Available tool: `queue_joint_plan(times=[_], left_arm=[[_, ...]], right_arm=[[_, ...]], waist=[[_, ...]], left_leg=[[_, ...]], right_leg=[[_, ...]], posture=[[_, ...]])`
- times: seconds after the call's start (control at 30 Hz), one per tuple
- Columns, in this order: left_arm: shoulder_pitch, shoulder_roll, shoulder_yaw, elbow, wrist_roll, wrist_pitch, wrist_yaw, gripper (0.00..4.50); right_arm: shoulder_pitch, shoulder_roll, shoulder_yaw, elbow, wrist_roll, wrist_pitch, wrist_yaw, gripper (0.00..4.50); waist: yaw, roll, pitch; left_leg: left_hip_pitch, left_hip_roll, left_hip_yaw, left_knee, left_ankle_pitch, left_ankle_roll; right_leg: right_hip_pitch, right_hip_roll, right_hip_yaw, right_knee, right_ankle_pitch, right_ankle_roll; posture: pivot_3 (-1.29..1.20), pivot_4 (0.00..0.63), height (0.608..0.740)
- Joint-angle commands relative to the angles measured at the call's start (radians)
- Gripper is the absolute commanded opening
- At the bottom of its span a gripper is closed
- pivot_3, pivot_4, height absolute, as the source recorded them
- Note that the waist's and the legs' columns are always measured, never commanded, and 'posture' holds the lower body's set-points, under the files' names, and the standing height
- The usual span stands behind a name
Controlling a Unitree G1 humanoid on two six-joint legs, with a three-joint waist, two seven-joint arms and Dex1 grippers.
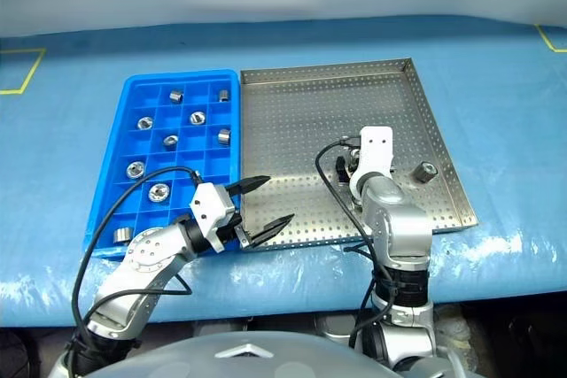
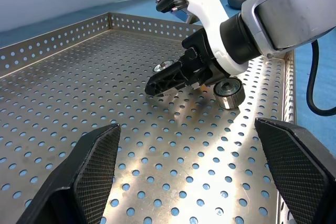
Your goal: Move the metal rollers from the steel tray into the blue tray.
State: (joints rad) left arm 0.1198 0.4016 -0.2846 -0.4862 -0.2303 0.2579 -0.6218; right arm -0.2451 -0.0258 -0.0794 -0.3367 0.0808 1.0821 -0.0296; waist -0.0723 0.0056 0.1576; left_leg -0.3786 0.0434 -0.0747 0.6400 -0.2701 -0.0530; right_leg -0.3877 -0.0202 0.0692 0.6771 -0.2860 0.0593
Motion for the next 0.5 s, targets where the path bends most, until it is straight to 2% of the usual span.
queue_joint_plan(times=[0.03, 0.13, 0.5], left_arm=[[-0.007, -0.011, -0.011, -0.063, 0.016, 0.002, 0.026, 4.5], [-0.005, -0.022, -0.008, -0.07, 0.021, 0.0, 0.045, 4.5], [0.089, -0.05, 0.084, -0.182, 0.031, 0.015, 0.177, 4.5]], right_arm=[[-0.013, -0.004, 0.017, -0.001, 0.0, -0.038, 0.009, 2.54], [-0.023, -0.008, 0.032, -0.014, 0.004, -0.04, 0.018, 1.68], [-0.198, 0.023, 0.241, -0.046, 0.071, -0.06, 0.163, 1.68]], waist=[[-0.003, 0.0, 0.0], [-0.003, 0.0, 0.0], [0.007, 0.0, 0.0]], left_leg=[[0.0, 0.0, 0.0, 0.0, 0.0, 0.0], [0.0, 0.0, 0.0, 0.0, 0.0, 0.0], [-0.002, 0.001, 0.0, -0.003, 0.0, 0.0]], right_leg=[[0.0, 0.0, 0.0, 0.0, 0.0, 0.0], [0.0, 0.001, 0.0, 0.001, 0.0, 0.0], [-0.004, 0.001, 0.0, 0.001, 0.0, 0.0]], posture=[[0.01, 0.15, 0.74], [0.01, 0.15, 0.74], [0.05, 0.15, 0.74]])
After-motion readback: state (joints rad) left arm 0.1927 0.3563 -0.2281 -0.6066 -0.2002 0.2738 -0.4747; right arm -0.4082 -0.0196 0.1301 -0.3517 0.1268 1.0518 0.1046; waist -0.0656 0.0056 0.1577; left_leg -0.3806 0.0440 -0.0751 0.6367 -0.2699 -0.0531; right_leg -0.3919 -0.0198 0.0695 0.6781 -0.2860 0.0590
